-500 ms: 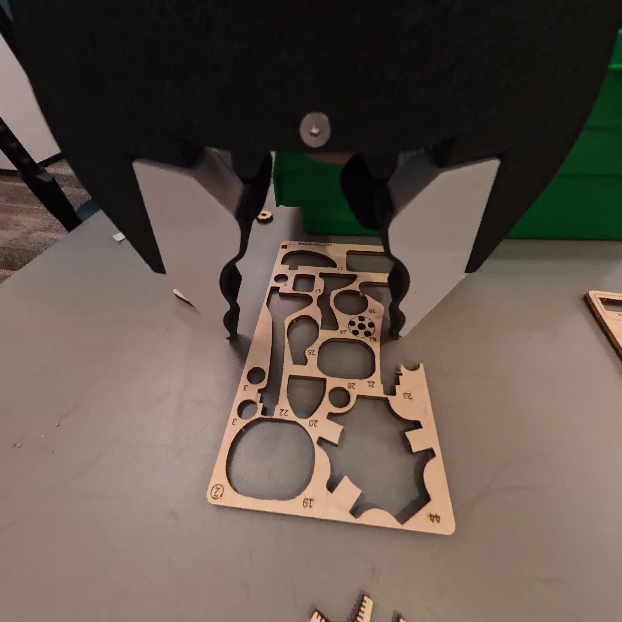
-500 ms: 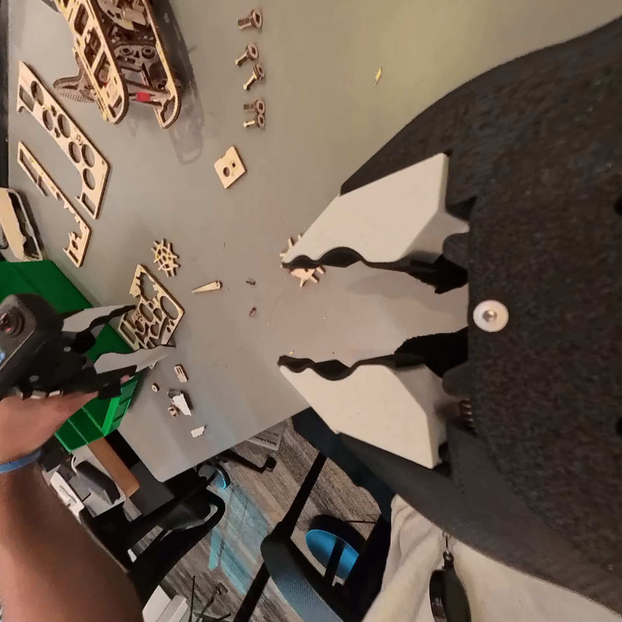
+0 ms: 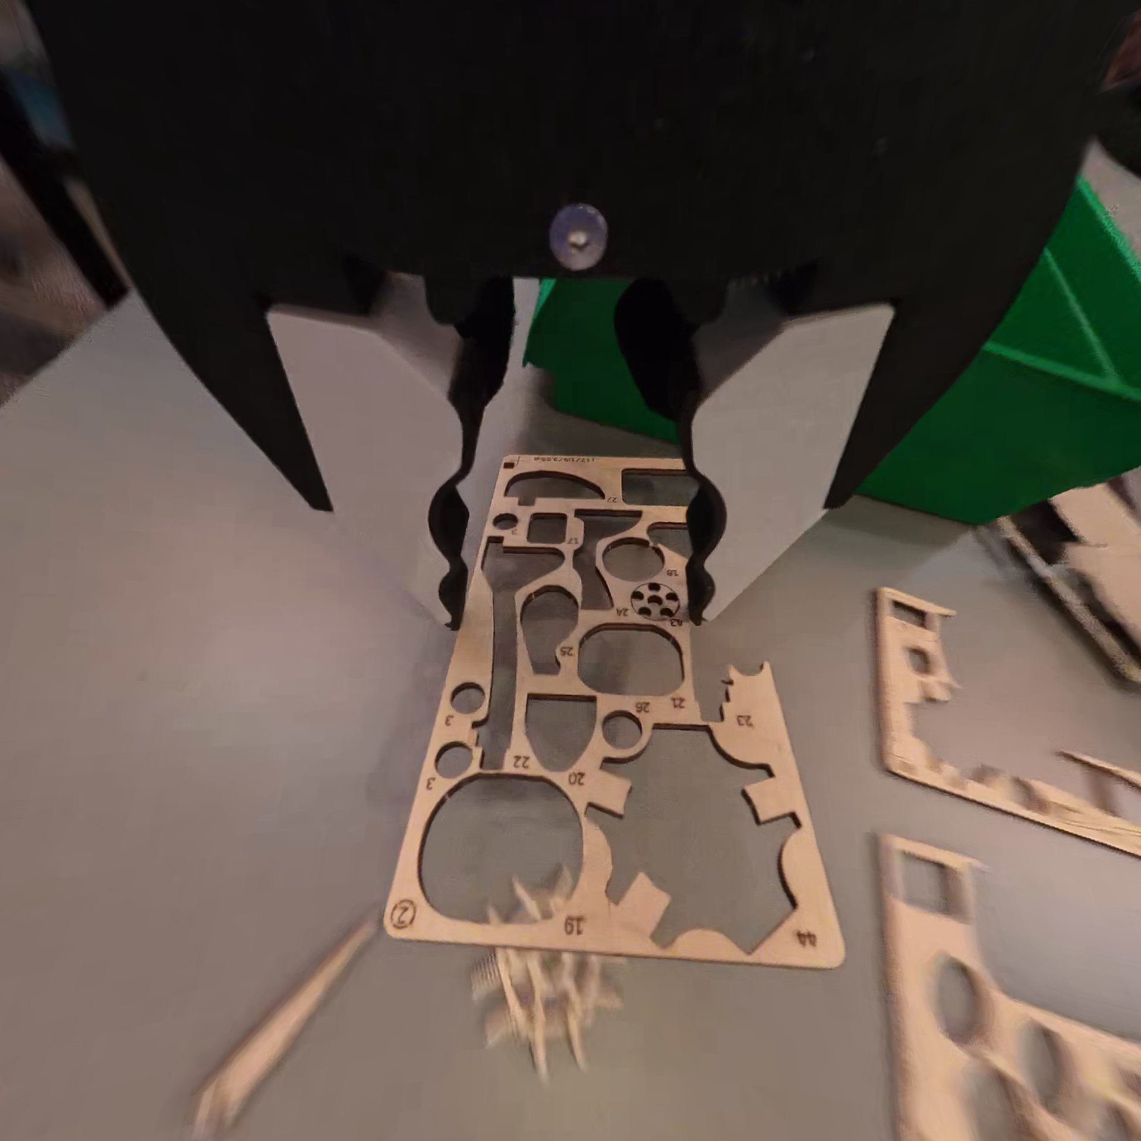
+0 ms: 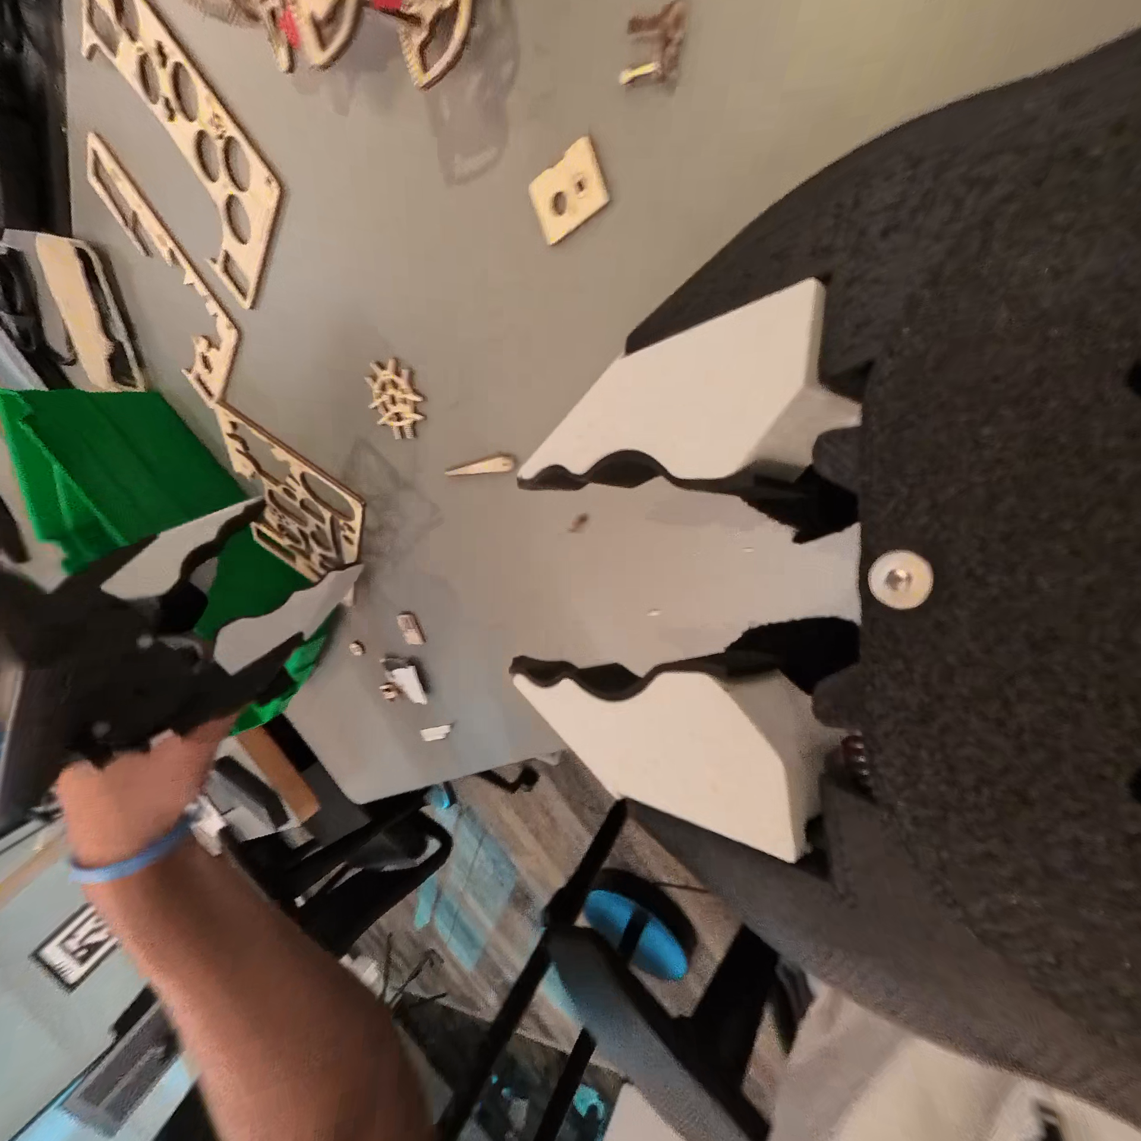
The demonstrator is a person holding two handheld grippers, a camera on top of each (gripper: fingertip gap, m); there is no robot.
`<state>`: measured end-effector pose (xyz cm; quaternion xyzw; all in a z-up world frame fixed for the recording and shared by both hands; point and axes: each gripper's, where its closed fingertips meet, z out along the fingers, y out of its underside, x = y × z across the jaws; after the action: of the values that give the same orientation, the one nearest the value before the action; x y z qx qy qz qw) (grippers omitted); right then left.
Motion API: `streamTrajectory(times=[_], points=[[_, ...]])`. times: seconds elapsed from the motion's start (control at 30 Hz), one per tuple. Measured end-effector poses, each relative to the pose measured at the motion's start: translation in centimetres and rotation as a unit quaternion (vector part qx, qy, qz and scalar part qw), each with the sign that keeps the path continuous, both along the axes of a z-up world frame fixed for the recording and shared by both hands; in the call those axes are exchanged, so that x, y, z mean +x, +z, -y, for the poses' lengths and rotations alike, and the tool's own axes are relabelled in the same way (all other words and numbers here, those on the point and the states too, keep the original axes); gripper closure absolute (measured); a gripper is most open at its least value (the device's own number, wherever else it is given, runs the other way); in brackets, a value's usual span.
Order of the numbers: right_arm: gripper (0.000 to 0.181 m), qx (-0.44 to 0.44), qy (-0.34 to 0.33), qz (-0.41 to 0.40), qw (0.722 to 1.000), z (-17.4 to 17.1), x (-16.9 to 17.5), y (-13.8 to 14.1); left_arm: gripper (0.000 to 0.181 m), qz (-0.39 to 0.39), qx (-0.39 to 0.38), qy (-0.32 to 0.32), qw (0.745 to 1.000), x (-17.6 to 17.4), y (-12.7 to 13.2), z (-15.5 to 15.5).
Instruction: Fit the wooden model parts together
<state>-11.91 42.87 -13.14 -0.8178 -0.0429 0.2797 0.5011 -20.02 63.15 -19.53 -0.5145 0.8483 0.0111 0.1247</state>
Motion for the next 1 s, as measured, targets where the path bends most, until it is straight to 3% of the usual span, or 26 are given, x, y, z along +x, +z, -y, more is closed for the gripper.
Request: streamTrajectory(times=[0.2, 0.3, 0.37, 0.43, 0.5, 0.6, 0.7, 0.77, 0.8, 0.87, 0.9, 0.93, 1.0], points=[[0.121, 0.032, -0.015, -0.122, 0.992, -5.8, -1.5, 3.8, 0.112, 0.244, -0.083, 0.044, 0.965, 6.2, 8.3, 7.4], [0.133, 0.055, -0.033, -0.139, 0.988, -6.5, 0.0, 5.7, 0.111, 0.301, -0.101, 0.040, 0.947, 8.6, 10.2, 11.1], [0.155, 0.075, -0.045, -0.174, 0.981, -6.1, 1.6, 7.6, 0.111, 0.305, -0.107, 0.032, 0.946, 9.6, 10.4, 13.0], [0.177, 0.048, -0.063, -0.152, 0.985, -5.5, 3.6, 7.2, 0.113, 0.324, -0.123, 0.034, 0.937, 10.2, 11.0, 13.9], [0.180, 0.052, -0.053, -0.183, 0.980, -4.4, 5.1, 8.1, 0.121, 0.359, -0.163, 0.075, 0.916, 9.8, 12.3, 13.4], [0.180, 0.009, -0.021, -0.217, 0.976, -2.1, 6.8, 8.0, 0.112, 0.400, -0.273, 0.155, 0.861, 7.8, 13.4, 12.7], [0.179, -0.022, 0.052, -0.201, 0.978, 0.8, 6.2, 7.7, 0.111, 0.391, -0.345, 0.155, 0.839, 6.2, 11.8, 14.6], [0.179, -0.053, 0.104, -0.206, 0.972, 2.7, 5.0, 7.6, 0.114, 0.342, -0.421, 0.122, 0.831, 5.6, 10.4, 18.1], [0.179, -0.060, 0.120, -0.200, 0.971, 3.4, 4.6, 7.4, 0.117, 0.320, -0.465, 0.104, 0.819, 5.3, 10.2, 20.1], [0.180, -0.083, 0.153, -0.185, 0.967, 4.7, 3.4, 6.8, 0.141, 0.275, -0.564, 0.069, 0.775, 4.6, 11.0, 24.1], [0.180, -0.091, 0.172, -0.180, 0.964, 5.4, 2.7, 6.6, 0.141, 0.254, -0.598, 0.055, 0.758, 4.4, 11.3, 25.5], [0.179, -0.093, 0.196, -0.180, 0.959, 6.3, 1.9, 6.6, 0.147, 0.245, -0.612, 0.046, 0.751, 4.3, 11.4, 26.5], [0.180, -0.076, 0.210, -0.175, 0.959, 7.0, 1.2, 6.6, 0.161, 0.232, -0.601, 0.025, 0.764, 4.1, 10.3, 28.0]])
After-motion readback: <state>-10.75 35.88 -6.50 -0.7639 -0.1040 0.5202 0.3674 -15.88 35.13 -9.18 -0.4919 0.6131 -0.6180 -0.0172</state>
